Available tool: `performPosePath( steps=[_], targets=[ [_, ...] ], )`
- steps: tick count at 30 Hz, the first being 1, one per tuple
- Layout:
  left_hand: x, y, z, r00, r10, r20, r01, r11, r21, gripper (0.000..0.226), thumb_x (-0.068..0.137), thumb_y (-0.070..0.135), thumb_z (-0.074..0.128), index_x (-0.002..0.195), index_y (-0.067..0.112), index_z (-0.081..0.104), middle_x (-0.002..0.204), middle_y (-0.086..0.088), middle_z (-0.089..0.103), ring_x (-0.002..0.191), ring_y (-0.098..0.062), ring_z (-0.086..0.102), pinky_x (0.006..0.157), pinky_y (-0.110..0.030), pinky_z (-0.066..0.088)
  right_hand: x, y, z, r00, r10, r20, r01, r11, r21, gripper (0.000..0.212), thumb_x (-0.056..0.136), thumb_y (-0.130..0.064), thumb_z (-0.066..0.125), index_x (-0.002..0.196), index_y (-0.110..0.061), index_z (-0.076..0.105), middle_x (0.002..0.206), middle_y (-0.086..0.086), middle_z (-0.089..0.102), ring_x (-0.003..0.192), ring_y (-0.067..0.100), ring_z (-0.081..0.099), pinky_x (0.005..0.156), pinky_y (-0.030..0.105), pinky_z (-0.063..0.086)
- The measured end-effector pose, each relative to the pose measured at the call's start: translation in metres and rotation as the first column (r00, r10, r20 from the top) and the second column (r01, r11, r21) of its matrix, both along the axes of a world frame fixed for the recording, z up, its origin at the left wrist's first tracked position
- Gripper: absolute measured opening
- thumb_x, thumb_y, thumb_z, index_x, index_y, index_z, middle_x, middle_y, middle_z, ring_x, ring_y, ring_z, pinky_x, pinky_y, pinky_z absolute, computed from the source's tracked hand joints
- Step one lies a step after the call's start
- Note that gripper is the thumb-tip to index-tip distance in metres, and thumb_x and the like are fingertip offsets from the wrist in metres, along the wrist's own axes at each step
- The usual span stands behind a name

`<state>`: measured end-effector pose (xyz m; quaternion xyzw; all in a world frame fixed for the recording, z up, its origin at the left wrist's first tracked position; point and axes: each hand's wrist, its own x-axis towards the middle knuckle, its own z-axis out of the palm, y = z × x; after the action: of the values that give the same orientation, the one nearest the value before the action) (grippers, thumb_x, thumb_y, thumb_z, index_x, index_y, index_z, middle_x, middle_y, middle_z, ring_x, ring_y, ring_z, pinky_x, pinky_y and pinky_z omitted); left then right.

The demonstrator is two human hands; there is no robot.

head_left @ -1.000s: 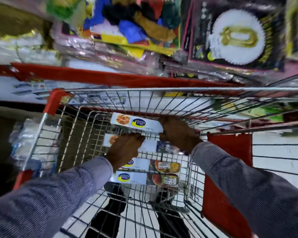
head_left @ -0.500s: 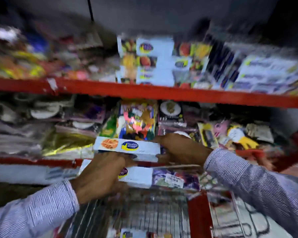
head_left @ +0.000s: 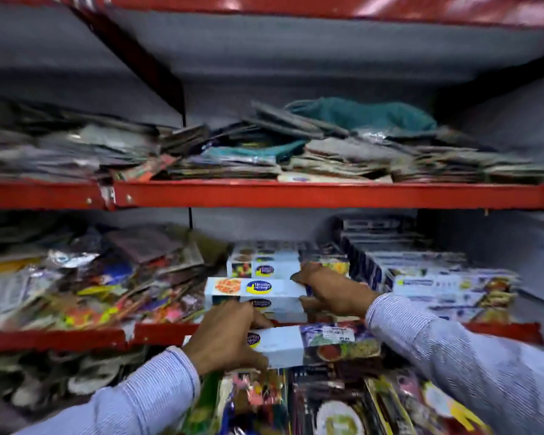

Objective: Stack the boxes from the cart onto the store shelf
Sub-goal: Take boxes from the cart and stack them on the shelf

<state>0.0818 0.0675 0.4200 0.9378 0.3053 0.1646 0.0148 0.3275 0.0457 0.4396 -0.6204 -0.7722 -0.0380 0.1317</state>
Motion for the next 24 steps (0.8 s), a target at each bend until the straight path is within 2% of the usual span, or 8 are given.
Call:
performPosePath(
  steps=[3, 5, 10, 13, 15, 18, 21, 24],
  targets=[
    [0.010, 0.017, 0.002, 0.999, 0.045, 0.013, -0.045, 0.999, -0.001, 0.065, 0.055, 0.054, 0.079, 0.117, 0.040, 0.067, 0.114, 0.010, 0.070, 0.105, -0.017, 0.060, 0.080, -0.031, 0.049, 0.018, 0.032, -0.007, 0.997, -0.074, 0.025, 0.074, 0.997, 0.006, 0.026, 0.088, -0.017, 0.063, 0.111, -0.005, 0.061, 0.113, 0.019, 0.057, 0.105, 0.033, 0.056, 0.089, 0.037, 0.048],
    [0.015, 0.027, -0.002, 0.998, 0.065, 0.013, -0.064, 0.997, -0.034, 0.066, 0.054, 0.055, 0.080, 0.116, 0.038, 0.067, 0.116, 0.012, 0.068, 0.105, -0.015, 0.058, 0.084, -0.033, 0.049, 0.028, 0.050, -0.017, 0.994, -0.109, 0.025, 0.109, 0.994, -0.020, 0.024, 0.089, -0.014, 0.063, 0.108, 0.000, 0.060, 0.115, 0.023, 0.054, 0.106, 0.036, 0.055, 0.089, 0.037, 0.048],
    [0.023, 0.045, -0.009, 1.000, 0.031, -0.006, -0.031, 0.997, -0.070, 0.059, 0.053, 0.052, 0.080, 0.110, 0.037, 0.072, 0.105, 0.010, 0.076, 0.091, -0.015, 0.065, 0.074, -0.031, 0.054, 0.043, 0.083, -0.042, 0.987, -0.152, 0.049, 0.155, 0.985, -0.079, 0.031, 0.087, -0.019, 0.063, 0.116, -0.006, 0.058, 0.118, 0.019, 0.053, 0.110, 0.035, 0.052, 0.093, 0.037, 0.046],
    [0.025, 0.051, -0.013, 0.999, 0.033, -0.009, -0.033, 0.997, -0.065, 0.059, 0.055, 0.049, 0.081, 0.112, 0.037, 0.072, 0.108, 0.009, 0.075, 0.093, -0.016, 0.065, 0.076, -0.030, 0.053, 0.043, 0.091, -0.049, 0.986, -0.163, 0.045, 0.166, 0.983, -0.072, 0.042, 0.087, -0.019, 0.063, 0.126, -0.006, 0.055, 0.126, 0.018, 0.051, 0.117, 0.031, 0.049, 0.097, 0.035, 0.042],
    [0.026, 0.053, -0.012, 0.999, 0.030, -0.011, -0.031, 0.997, -0.072, 0.058, 0.056, 0.049, 0.082, 0.112, 0.036, 0.072, 0.109, 0.009, 0.075, 0.095, -0.016, 0.065, 0.077, -0.030, 0.052, 0.044, 0.092, -0.051, 0.986, -0.164, 0.036, 0.166, 0.985, -0.038, 0.040, 0.086, -0.018, 0.066, 0.124, -0.008, 0.057, 0.124, 0.015, 0.052, 0.114, 0.031, 0.052, 0.096, 0.039, 0.048],
    [0.031, 0.059, -0.012, 0.999, 0.045, 0.000, -0.044, 0.995, -0.091, 0.058, 0.058, 0.046, 0.083, 0.113, 0.034, 0.072, 0.110, 0.009, 0.074, 0.097, -0.016, 0.064, 0.073, -0.027, 0.049, 0.045, 0.090, -0.050, 0.981, -0.191, -0.021, 0.192, 0.980, 0.056, 0.025, 0.084, -0.012, 0.068, 0.108, -0.010, 0.065, 0.118, 0.008, 0.058, 0.103, 0.030, 0.062, 0.087, 0.042, 0.055],
    [0.040, 0.065, -0.009, 0.999, 0.043, 0.009, -0.042, 0.995, -0.085, 0.057, 0.059, 0.044, 0.083, 0.114, 0.036, 0.071, 0.108, 0.010, 0.075, 0.096, -0.016, 0.065, 0.066, -0.025, 0.043, 0.044, 0.085, -0.041, 0.977, -0.212, -0.031, 0.214, 0.973, 0.092, 0.033, 0.081, -0.017, 0.072, 0.114, -0.015, 0.069, 0.116, 0.007, 0.068, 0.099, 0.028, 0.066, 0.087, 0.039, 0.056],
    [0.054, 0.077, -0.007, 0.998, 0.046, 0.033, -0.043, 0.995, -0.087, 0.057, 0.059, 0.043, 0.084, 0.114, 0.034, 0.071, 0.113, 0.012, 0.074, 0.100, -0.016, 0.066, 0.072, -0.029, 0.051, 0.045, 0.077, -0.032, 0.968, -0.238, -0.084, 0.245, 0.966, 0.085, 0.034, 0.080, -0.017, 0.065, 0.114, -0.019, 0.071, 0.114, 0.003, 0.075, 0.097, 0.023, 0.070, 0.086, 0.035, 0.058]
  ],
)
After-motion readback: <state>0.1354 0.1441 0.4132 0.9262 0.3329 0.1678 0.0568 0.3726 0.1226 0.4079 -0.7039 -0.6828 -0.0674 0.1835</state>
